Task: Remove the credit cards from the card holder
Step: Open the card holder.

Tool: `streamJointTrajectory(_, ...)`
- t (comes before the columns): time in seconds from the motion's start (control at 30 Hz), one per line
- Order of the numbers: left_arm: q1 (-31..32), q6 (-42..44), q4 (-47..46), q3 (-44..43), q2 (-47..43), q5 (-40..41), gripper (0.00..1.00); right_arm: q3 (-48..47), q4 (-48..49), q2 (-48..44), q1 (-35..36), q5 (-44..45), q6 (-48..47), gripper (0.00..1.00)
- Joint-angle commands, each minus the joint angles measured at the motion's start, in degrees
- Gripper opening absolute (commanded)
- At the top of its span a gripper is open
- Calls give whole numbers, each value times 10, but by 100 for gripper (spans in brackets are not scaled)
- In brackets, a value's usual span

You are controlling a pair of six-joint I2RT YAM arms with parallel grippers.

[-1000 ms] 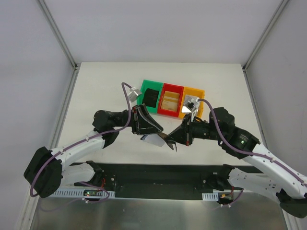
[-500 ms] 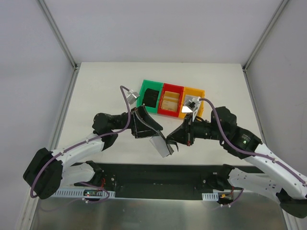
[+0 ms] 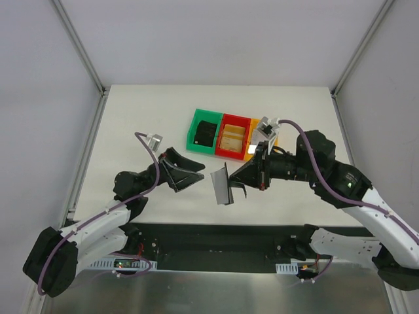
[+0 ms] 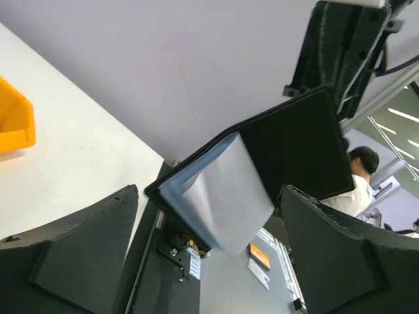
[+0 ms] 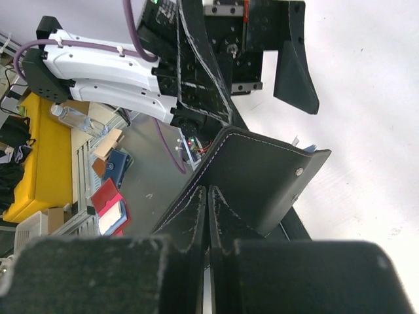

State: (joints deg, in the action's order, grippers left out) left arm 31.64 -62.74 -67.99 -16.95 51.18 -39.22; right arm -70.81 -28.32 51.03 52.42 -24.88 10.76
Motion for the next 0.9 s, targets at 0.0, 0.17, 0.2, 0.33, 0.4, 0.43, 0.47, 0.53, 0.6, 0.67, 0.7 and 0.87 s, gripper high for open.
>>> streamJointTrajectory(0.0,-4,5,-59,33,-8,45,93,-64,-23,20,0,-3,-19,0)
streamJointTrajectory(0.17,-3,-33,-163,46,30,26,99,-109,-27,45,-1,-20,-12,0)
streamJointTrajectory(0.2,-4,-46,-186,42,47,14,99,-115,-25,50,-1,-23,-8,0)
streamJointTrajectory(0.33,-3,-102,-283,17,122,-16,99,-132,-21,58,0,-32,0,0)
streamJointTrajectory(0.4,-3,-115,-283,-4,133,-31,99,-134,-15,58,0,-39,7,0)
streamJointTrajectory(0.43,-3,-116,-283,-11,132,-31,99,-135,-13,58,0,-42,10,0)
streamJointTrajectory(0.47,-3,-114,-283,-14,126,-30,99,-135,-12,57,0,-43,12,0)
streamJointTrajectory(0.53,-3,-107,-283,-21,110,-25,99,-133,-10,54,0,-46,14,0)
streamJointTrajectory(0.6,-3,-107,-283,-29,98,-27,99,-130,-7,51,-1,-46,15,0)
streamJointTrajectory(0.67,-3,-113,-283,-39,90,-30,99,-125,-3,50,-1,-46,17,0)
streamJointTrajectory(0.7,-3,-117,-283,-43,87,-32,99,-123,-1,50,0,-48,18,0)
streamJointTrajectory(0.87,-1,-124,-283,-68,74,-50,99,-113,12,48,-1,-57,24,0)
